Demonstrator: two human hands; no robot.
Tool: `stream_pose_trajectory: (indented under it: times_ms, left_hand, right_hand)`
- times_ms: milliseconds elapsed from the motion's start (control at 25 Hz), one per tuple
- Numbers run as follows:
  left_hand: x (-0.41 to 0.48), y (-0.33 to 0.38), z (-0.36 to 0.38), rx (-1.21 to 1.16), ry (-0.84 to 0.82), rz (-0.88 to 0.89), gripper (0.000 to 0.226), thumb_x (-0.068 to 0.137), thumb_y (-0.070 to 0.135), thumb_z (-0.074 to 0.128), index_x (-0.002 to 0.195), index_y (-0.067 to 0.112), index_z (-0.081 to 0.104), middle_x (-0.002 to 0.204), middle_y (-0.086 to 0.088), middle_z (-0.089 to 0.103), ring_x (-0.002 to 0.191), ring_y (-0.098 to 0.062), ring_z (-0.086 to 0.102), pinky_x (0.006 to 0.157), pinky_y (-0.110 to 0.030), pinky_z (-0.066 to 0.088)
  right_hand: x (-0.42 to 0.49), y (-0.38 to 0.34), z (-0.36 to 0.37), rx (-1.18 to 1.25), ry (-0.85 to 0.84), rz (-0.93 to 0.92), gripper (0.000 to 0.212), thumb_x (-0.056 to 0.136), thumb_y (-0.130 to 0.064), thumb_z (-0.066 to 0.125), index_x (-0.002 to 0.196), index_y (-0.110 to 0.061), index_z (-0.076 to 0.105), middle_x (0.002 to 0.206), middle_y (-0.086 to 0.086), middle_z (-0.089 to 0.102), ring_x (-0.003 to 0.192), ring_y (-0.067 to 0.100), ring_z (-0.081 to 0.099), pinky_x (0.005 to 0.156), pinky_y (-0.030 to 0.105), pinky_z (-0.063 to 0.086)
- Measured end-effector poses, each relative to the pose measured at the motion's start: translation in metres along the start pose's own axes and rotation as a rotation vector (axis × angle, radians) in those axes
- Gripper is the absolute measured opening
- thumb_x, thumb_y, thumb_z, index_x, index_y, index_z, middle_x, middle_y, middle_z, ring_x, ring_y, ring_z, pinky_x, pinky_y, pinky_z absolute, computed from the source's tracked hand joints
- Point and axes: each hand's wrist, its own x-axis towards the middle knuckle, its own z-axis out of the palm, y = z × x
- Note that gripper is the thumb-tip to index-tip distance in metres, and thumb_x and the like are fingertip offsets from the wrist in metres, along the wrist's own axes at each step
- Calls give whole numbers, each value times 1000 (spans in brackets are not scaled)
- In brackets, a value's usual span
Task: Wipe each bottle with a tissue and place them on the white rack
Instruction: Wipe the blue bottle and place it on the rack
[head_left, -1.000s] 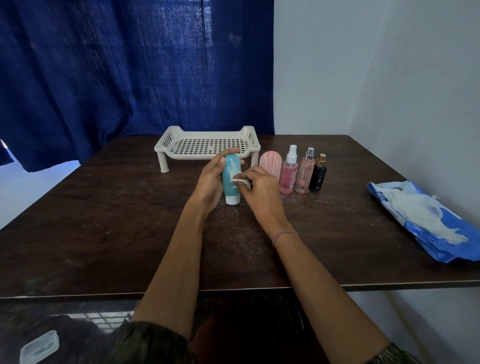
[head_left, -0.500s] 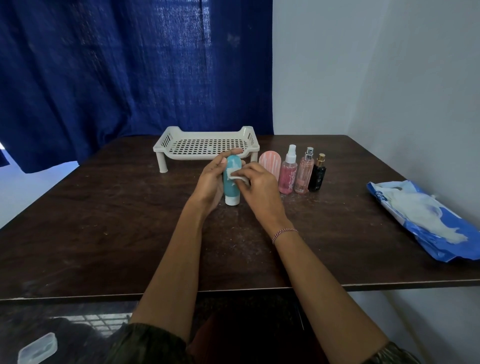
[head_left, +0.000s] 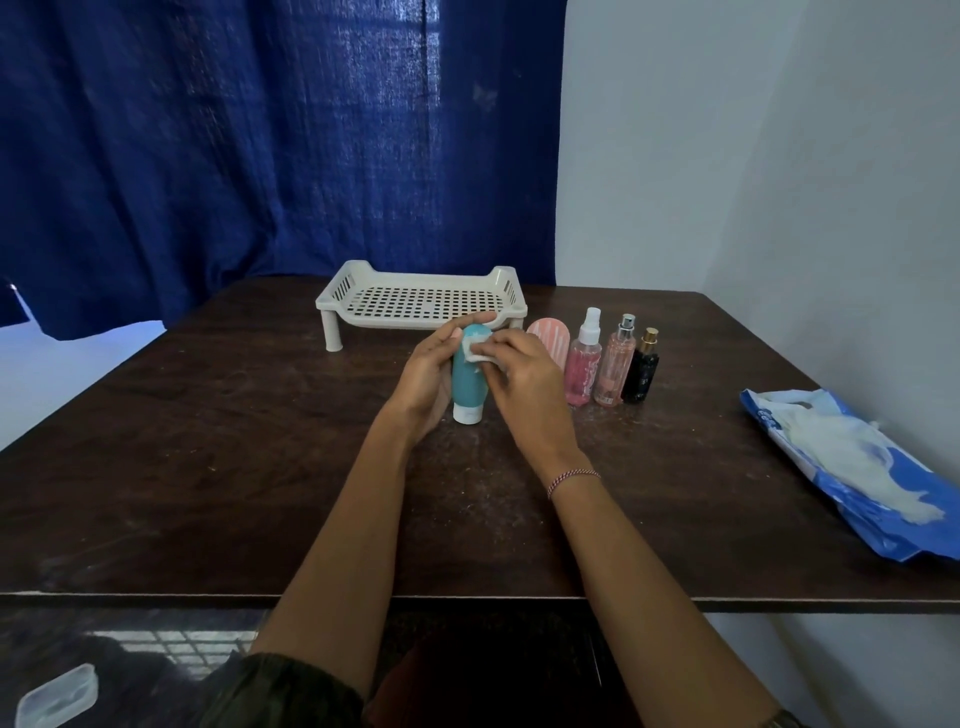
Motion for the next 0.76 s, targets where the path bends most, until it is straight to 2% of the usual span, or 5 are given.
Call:
stream_pose_trajectory:
  times_ms: [120,240,360,600,760]
  left_hand:
    - [0,0,0,-15,-19,12,36,101,11,28,121,9,58,124,-11,60,115,-18,57,95,-28,49]
    - [2,0,-3,-28,-31,-3,36,101,10,28,125,7,55,130,-16,56,120,-22,54,103,-35,43]
    - [2,-1,-3,-17,-22,-18,37,100,12,29,127,7,53,135,-19,52,121,-24,52,105,-40,39]
    - [3,-3,-4,-15,-53,-7,39,100,10,28,131,4,50,136,-16,52,128,-24,49,109,-37,38]
    - [2,-2,-1,9,-59,-10,37,100,11,30,130,6,51,136,-15,53,127,-23,50,109,-36,39]
  right_hand:
    - [4,1,-6,-77,-53,-141,23,80,0,66,103,-3,67,102,10,64,96,20,57,87,22,43]
    - [6,2,-5,-85,-39,-106,23,81,-1,66,103,-4,67,102,10,64,97,20,57,86,22,45]
    - [4,4,-4,-40,22,-34,24,80,0,67,104,-3,67,102,11,64,99,20,57,88,23,45]
    - [-1,-3,-2,-44,22,-74,27,82,-1,65,108,-3,65,105,11,63,101,20,55,91,18,39]
    - [0,0,-3,-21,70,-25,25,81,1,65,106,-3,66,105,12,63,101,21,57,93,23,43]
